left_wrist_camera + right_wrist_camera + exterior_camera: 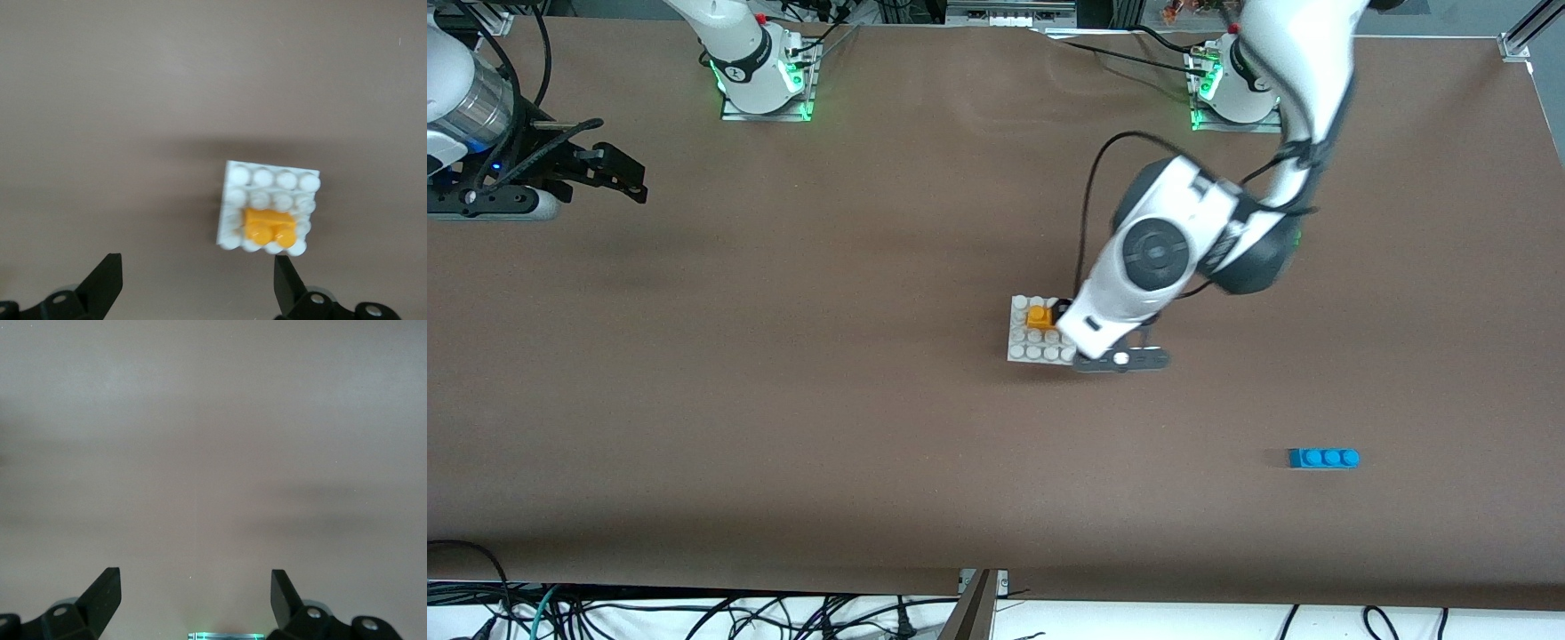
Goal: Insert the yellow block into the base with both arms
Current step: 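Open the left gripper and lift it away from the plate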
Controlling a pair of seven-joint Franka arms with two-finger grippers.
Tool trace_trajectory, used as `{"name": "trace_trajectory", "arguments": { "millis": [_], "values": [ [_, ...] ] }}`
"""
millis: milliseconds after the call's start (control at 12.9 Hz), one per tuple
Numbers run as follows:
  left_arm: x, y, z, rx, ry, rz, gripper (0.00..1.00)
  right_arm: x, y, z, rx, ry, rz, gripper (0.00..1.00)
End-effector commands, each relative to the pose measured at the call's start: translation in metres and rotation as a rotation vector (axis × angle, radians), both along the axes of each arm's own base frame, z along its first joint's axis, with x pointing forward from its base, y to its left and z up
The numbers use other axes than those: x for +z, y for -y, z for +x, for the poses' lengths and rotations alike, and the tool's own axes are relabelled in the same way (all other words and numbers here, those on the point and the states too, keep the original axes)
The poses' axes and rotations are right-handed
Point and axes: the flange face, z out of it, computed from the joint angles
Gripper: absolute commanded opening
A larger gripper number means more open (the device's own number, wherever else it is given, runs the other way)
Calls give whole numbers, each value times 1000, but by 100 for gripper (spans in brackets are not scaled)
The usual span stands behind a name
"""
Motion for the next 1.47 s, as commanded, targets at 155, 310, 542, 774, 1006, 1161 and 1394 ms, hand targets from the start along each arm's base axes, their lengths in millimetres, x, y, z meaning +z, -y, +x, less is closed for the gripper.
{"name": "trace_trajectory", "arguments": {
  "millis": [155,310,542,774,1006,1161,1394],
  "values": [
    [108,-133,6,-24,46,3,100,0,2,-3,15,8,-2,99],
    [134,-181,3,-1,28,-33,100,-1,4,-2,12,7,-2,99],
    [168,-231,-16,-26,35,-31,100,-1,4,-2,12,5,-5,99],
    [167,-284,-48,-79,79,-19,100,-1,9,0,5,5,-5,99],
    [172,-288,-94,-104,163,-18,100,-1,10,0,3,5,-5,99],
    [182,-279,-99,-148,114,45,100,-1,15,2,-6,7,-1,99],
    [180,-284,-79,-139,86,45,100,-1,15,1,-8,4,-2,99]
  ]
}}
